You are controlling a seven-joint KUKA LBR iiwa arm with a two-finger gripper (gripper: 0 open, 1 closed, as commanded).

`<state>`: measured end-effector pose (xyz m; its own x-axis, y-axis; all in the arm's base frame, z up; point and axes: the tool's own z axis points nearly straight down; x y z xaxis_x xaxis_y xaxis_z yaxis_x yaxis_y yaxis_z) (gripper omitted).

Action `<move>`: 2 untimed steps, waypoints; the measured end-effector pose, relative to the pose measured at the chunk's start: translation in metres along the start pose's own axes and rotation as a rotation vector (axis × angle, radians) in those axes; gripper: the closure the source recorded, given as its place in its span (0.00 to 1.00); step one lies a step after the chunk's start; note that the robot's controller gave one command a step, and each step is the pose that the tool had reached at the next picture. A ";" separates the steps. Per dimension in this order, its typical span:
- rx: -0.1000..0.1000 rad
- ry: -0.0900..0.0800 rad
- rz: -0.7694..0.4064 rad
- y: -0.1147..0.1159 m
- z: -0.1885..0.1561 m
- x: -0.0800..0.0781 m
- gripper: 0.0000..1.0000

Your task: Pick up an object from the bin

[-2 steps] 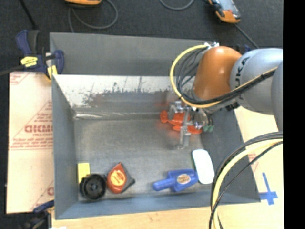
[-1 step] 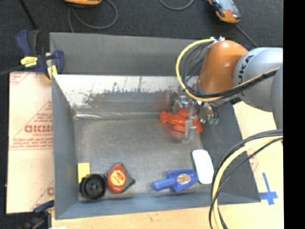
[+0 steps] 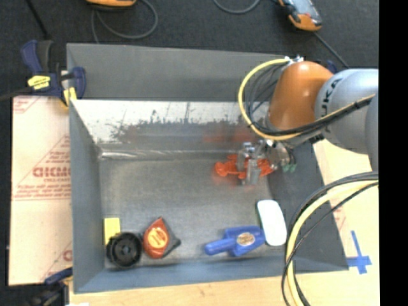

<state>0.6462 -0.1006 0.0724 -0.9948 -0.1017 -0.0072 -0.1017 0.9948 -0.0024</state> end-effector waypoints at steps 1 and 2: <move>-0.001 0.000 0.001 0.000 0.000 0.000 1.00; 0.000 0.002 0.005 -0.002 -0.122 -0.009 1.00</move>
Offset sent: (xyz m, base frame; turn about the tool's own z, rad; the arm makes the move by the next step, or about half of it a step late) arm 0.0074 0.0001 0.1207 -0.0020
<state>0.6548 -0.1018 0.1946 -0.9953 -0.0969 -0.0050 -0.0969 0.9953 -0.0022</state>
